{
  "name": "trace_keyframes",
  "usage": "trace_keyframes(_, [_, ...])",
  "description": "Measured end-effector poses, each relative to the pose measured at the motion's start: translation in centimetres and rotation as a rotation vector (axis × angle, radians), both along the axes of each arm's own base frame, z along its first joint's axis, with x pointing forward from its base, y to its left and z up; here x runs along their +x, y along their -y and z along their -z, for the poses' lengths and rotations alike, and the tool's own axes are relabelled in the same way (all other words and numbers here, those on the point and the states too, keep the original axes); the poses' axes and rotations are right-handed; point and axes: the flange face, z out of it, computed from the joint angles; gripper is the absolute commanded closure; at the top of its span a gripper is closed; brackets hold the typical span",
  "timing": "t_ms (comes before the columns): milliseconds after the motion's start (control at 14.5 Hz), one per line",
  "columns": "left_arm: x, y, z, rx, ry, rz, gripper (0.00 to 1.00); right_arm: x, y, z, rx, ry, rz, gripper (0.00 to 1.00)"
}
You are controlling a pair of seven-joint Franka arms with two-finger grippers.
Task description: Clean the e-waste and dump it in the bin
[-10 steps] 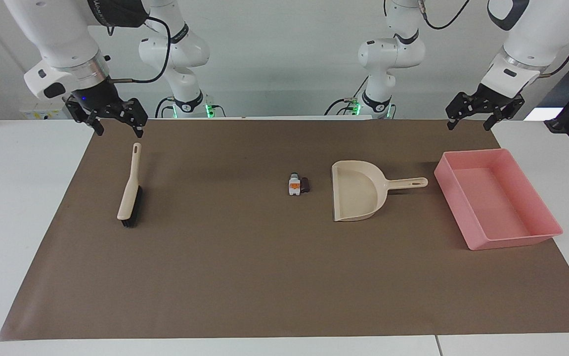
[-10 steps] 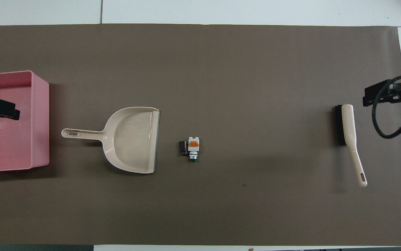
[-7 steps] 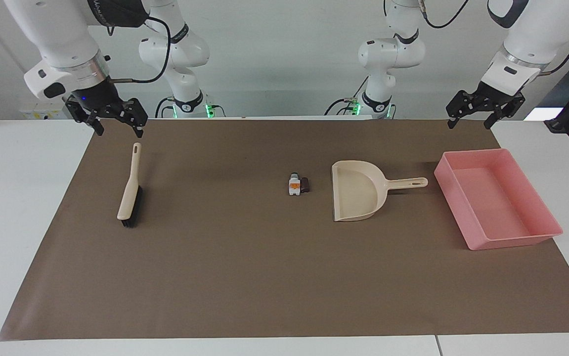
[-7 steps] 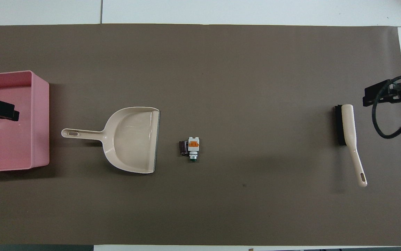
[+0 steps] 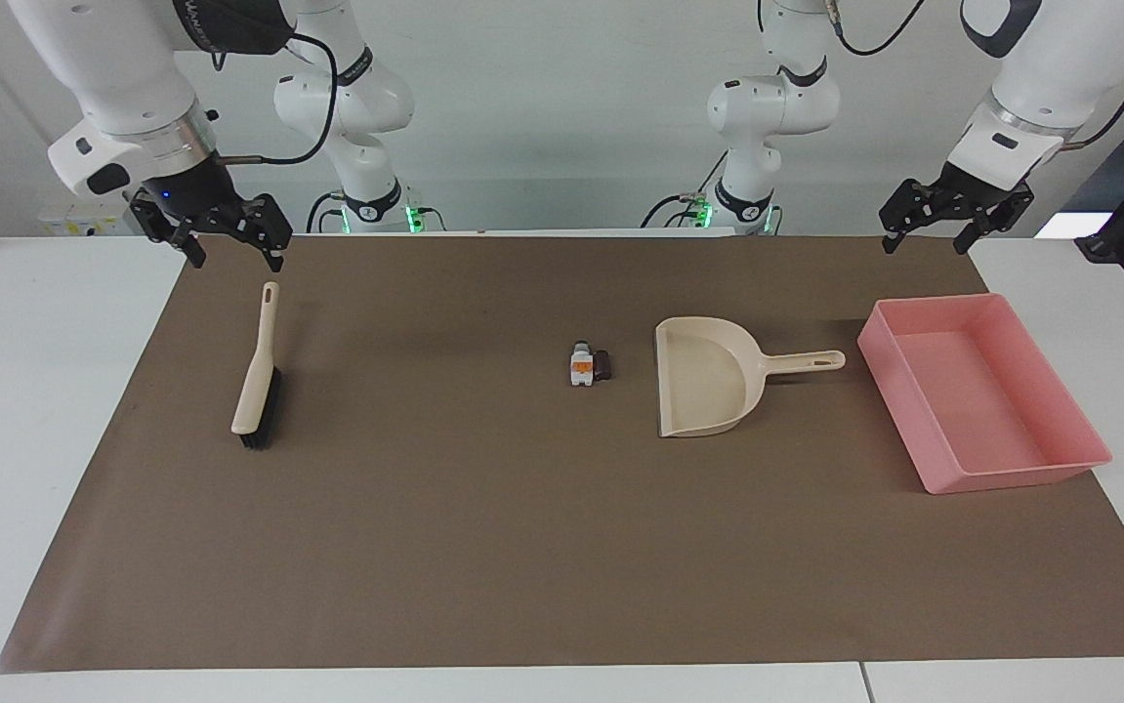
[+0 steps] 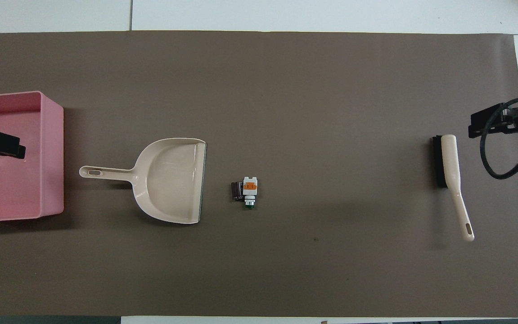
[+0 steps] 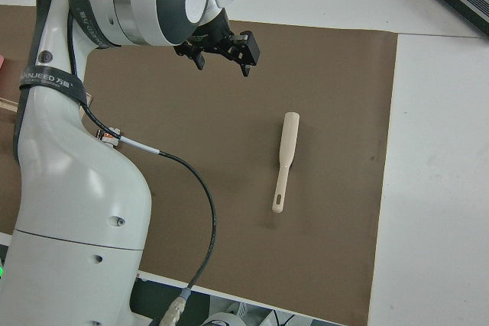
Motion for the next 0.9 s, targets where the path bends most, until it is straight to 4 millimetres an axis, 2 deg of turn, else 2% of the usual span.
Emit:
trace_keyframes(207, [0.0,-0.2,0.0,0.0,0.0,-0.006,0.0,-0.4,0.3,1.1,0.0,-0.022,0.005,0.01])
trace_keyframes(414, [0.2,-0.1,-0.2,0.0,0.022,-0.006,0.01,-1.3,2.4,4.2,0.0,0.001,0.029,0.01])
trace_keyframes(621, [0.9,0.3,-0.1,-0.003,0.078,0.037,0.01,-3.8,5.9,10.2,0.004,0.011,0.013,0.01])
trace_keyframes(897, [1.1,1.7,1.6,-0.003,0.099,0.328,0.01,-6.8,10.0,19.5,0.015,-0.02,-0.007,0.01])
